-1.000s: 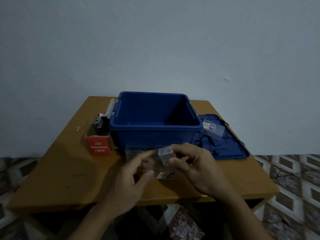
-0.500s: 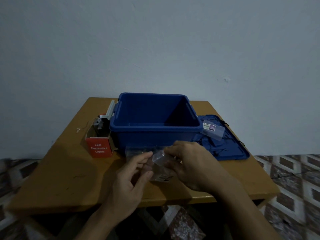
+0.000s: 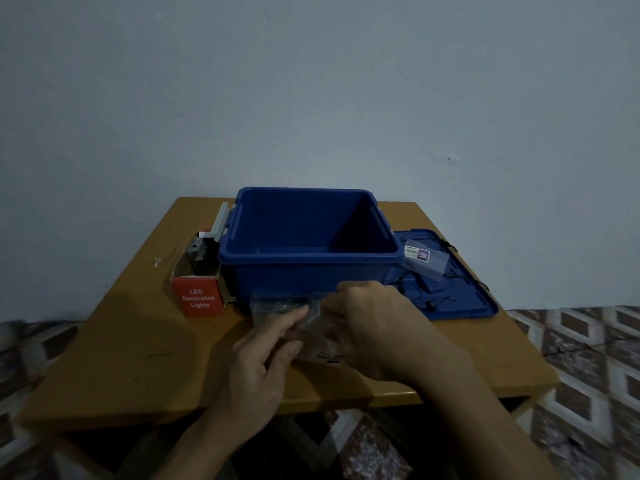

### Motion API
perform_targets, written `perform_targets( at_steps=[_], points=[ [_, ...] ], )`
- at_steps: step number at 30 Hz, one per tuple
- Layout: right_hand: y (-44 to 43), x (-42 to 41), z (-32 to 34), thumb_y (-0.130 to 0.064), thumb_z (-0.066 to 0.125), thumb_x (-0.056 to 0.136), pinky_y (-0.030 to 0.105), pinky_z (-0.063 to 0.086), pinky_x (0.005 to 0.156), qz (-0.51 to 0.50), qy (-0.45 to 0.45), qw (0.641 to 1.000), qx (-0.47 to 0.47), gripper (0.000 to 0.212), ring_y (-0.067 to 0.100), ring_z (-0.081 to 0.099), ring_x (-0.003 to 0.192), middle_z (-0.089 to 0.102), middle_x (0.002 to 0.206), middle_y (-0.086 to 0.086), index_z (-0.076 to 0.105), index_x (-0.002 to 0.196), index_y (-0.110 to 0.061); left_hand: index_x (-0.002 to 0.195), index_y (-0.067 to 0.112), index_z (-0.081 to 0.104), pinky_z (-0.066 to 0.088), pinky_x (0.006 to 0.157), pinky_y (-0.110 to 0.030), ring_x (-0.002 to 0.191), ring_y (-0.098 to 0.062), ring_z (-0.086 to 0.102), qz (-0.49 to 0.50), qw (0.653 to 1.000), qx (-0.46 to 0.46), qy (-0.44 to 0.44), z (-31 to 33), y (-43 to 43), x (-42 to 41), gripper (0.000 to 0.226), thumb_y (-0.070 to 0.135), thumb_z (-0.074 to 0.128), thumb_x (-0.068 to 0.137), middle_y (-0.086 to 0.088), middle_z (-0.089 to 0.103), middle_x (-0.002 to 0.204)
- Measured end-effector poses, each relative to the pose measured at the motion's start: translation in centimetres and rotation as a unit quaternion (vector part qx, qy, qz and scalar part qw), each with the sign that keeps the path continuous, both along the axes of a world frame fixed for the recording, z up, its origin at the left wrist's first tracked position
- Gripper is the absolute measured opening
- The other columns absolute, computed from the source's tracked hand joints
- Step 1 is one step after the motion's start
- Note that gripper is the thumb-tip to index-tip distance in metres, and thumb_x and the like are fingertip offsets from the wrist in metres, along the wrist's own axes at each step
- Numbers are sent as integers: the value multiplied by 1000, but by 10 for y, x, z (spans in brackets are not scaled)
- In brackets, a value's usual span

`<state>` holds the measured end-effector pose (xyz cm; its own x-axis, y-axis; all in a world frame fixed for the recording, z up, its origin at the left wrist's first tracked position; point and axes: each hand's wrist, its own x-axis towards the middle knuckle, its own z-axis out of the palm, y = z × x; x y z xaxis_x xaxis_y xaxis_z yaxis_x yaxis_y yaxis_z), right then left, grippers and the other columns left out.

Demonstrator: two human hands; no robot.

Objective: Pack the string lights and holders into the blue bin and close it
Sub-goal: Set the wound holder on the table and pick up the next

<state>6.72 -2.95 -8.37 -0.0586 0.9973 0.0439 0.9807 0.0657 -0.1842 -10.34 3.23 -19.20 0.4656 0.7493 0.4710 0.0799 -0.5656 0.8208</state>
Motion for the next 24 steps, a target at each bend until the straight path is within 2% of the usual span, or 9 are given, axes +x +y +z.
perform_targets(
  at_steps=[5,7,10,12,14,16,19,21,24],
  points=[
    [5,-2,-10,-33,56,99,26,46,77,29,-18,999,33,19,12,48,98,47,108,-7,61,116,-27,139,33,51,45,88,-6,118,7,56,-1,999,37,33,3,0,-1,48,12,56,96,29,56,131],
    [6,2,-15,-31,58,98,26,46,78,38,15,998,40,19,9,45,94,46,103,-7,64,115,-26,142,33,49,45,88,-8,117,4,56,-9,997,50,49,4,-1,-1,50,9,55,99,25,57,130],
    [6,7,-20,-32,66,93,25,51,82,25,108,991,75,27,7,54,97,57,108,-10,59,119,-28,139,42,49,48,83,-10,110,1,59,-12,997,39,68,6,0,-3,49,12,53,101,24,58,125],
    [4,7,-24,-32,70,89,27,53,77,10,146,985,95,20,7,56,93,57,103,-11,55,101,-28,134,50,48,52,82,-15,108,2,61,-15,996,9,87,7,3,-4,46,18,53,101,27,59,123],
    [4,7,-32,-36,69,90,24,51,75,7,126,986,109,16,5,51,93,48,105,-12,55,92,-27,131,48,48,54,86,-22,110,4,60,-13,995,-7,103,7,5,-5,42,20,54,101,28,60,123],
    [3,8,-38,-39,67,90,20,49,77,10,111,985,130,13,3,46,96,41,108,-13,60,93,-28,128,43,51,54,90,-25,114,3,59,-6,994,-8,105,6,6,-5,37,20,56,100,26,60,123],
    [1,10,-45,-40,67,90,17,42,79,24,88,987,133,17,5,43,99,47,107,-11,69,100,-25,118,34,59,51,85,-19,110,-1,59,-7,993,25,113,8,5,-4,26,16,56,100,24,59,116],
    [-2,10,-49,-40,67,91,21,43,82,41,61,988,134,20,7,43,99,51,104,-13,73,102,-24,107,27,64,48,80,-16,105,-4,58,-11,990,68,127,10,2,-1,19,12,55,100,21,56,109],
    [-5,9,-53,-39,65,92,25,47,80,41,46,988,141,20,10,44,99,56,101,-10,76,102,-25,98,25,66,47,79,-15,104,-6,59,-8,990,77,121,12,1,0,14,13,59,98,20,57,106]
  ],
)
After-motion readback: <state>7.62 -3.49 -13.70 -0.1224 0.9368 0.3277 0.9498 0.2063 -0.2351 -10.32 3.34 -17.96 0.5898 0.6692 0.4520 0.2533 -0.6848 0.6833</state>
